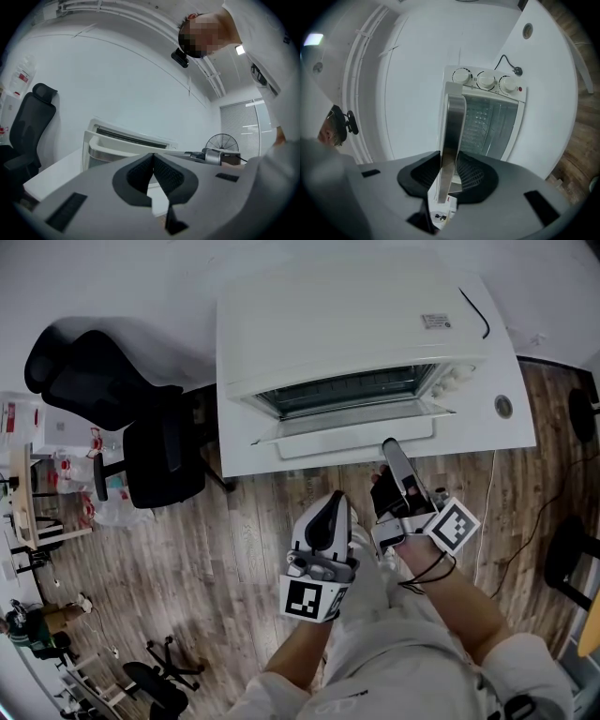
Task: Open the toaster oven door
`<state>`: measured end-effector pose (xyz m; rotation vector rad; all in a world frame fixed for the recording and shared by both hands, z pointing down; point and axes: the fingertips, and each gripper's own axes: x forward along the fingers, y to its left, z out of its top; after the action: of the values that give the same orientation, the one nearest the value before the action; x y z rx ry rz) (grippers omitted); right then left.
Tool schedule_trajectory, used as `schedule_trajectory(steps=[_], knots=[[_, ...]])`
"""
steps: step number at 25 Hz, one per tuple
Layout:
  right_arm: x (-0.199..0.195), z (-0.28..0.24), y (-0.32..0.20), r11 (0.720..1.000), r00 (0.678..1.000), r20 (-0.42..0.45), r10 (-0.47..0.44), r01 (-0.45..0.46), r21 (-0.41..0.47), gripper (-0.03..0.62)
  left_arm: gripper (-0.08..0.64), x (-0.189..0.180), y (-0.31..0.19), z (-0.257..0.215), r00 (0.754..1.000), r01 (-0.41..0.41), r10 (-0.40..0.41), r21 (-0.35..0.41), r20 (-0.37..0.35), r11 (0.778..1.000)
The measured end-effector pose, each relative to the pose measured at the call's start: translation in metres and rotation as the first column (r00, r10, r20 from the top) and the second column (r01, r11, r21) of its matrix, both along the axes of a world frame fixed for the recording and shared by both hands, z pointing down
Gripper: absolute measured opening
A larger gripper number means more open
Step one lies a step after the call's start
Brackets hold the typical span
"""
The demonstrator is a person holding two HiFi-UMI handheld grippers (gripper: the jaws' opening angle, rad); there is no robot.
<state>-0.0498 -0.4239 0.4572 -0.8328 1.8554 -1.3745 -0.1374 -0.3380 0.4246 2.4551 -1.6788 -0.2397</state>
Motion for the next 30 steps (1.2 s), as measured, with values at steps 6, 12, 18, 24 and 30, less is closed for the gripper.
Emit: schedule_trajectory(steps=[6, 12, 18, 24, 30], knots=[[0.003, 0.013, 0.015, 1.000, 1.000, -0.006, -0.006, 0.006, -0.022, 0.123, 0.008, 0.007, 0.011, 0.007, 1.000, -0.001, 0.001, 0.000, 0.021, 1.000], [0.005, 0.025, 0.029, 0.999, 1.000, -0.001, -0.012, 0.012, -0.042, 0.123, 0.008, 0.012, 0.018, 0.009, 1.000, -0.006, 0.006, 0.001, 0.020, 1.000], [0.008, 0.039, 0.043, 0.998, 1.000, 0.000, -0.009, 0.009, -0.069, 0.123, 0.008, 0.015, 0.024, 0.023, 0.999, 0.000, 0.001, -0.017, 0.050, 1.000], [0.011, 0.063, 0.060, 0.992, 1.000, -0.008, -0.011, 0.010, -0.126, 0.114, 0.008, 0.023, 0.029, 0.039, 0.997, -0.006, 0.009, -0.029, 0.077, 1.000], [0.013, 0.076, 0.070, 0.991, 0.999, -0.026, -0.018, 0.015, -0.131, 0.114, 0.008, 0.029, 0.040, 0.055, 0.994, -0.010, 0.017, -0.060, 0.110, 0.998]])
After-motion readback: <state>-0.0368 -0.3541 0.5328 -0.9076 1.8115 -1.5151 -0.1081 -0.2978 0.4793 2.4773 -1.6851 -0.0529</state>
